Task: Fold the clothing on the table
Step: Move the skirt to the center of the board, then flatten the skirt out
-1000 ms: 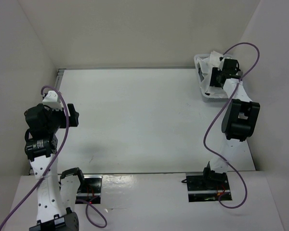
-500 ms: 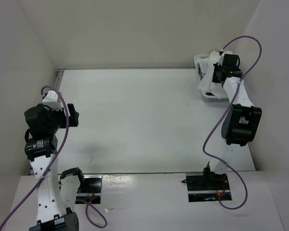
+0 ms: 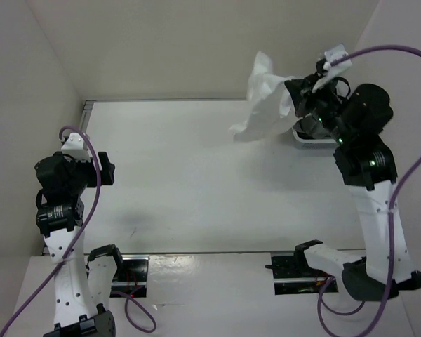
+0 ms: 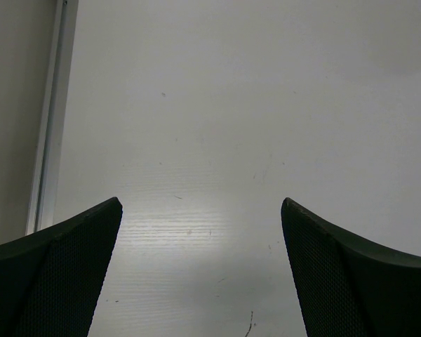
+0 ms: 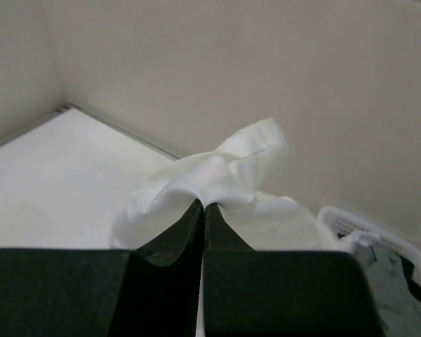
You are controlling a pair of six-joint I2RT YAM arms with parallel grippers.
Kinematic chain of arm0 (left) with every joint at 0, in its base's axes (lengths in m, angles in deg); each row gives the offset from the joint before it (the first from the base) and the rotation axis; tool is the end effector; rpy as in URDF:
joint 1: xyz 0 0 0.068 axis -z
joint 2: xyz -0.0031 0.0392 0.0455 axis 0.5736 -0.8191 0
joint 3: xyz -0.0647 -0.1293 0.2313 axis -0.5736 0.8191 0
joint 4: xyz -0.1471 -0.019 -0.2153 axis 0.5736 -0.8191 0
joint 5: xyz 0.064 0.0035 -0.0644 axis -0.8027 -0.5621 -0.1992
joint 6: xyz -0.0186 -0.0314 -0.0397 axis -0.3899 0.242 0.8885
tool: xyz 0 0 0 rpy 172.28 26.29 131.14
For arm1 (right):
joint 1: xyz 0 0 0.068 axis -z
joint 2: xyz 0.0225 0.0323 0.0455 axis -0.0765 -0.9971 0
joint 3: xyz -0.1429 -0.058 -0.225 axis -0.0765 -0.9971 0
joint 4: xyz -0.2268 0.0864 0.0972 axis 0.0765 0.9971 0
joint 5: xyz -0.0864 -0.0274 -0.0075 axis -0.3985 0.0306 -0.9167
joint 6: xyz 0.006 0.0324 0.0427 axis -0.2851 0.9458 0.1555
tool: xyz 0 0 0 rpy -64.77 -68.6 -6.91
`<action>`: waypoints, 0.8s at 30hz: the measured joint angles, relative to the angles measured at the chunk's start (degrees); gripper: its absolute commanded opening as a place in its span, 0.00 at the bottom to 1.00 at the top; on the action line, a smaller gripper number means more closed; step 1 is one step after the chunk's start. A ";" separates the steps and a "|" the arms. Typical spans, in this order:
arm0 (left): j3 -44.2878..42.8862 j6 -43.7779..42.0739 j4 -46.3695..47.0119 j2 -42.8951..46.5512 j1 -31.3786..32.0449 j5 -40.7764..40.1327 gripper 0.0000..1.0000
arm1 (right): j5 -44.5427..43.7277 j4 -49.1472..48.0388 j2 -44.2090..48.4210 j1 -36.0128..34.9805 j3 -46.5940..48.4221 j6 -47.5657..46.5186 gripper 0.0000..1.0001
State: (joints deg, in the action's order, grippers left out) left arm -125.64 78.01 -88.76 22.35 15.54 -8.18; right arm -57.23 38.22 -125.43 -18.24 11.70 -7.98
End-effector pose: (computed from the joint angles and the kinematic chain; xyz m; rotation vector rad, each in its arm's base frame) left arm 0.1372 0.0376 0.3563 -0.0994 1.8898 -0.0300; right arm 0.2005 0.0558 0.5388 -0.4482 1.4273 0.1779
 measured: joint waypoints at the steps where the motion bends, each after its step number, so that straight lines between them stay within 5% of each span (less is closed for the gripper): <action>1: 0.00 0.00 0.00 0.00 0.00 0.02 1.00 | 2.40 0.57 2.21 -0.70 -0.48 -0.20 0.17; 4: 0.00 0.00 0.00 0.00 0.00 0.02 1.00 | 6.73 2.16 5.75 -0.92 -0.63 -1.11 0.26; 5: 0.00 0.00 0.00 0.00 0.00 0.02 1.00 | 7.10 1.81 6.75 -0.92 -1.33 -1.25 0.66; 8: 0.00 0.00 0.00 0.00 0.00 0.02 1.00 | 5.70 1.36 8.74 -0.98 -6.38 -3.50 0.98; 17: 0.00 0.00 0.00 0.00 0.00 0.04 1.00 | -3.96 4.68 8.87 -0.98 -28.20 -11.17 0.99; 24: 0.00 0.00 0.00 -0.07 0.00 -0.11 1.00 | -4.70 5.97 2.14 -3.85 -28.63 -10.97 0.99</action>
State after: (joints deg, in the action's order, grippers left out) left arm -125.64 78.01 -88.76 22.28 15.54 -8.29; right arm -61.93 44.19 -123.29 -22.08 -16.93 -18.96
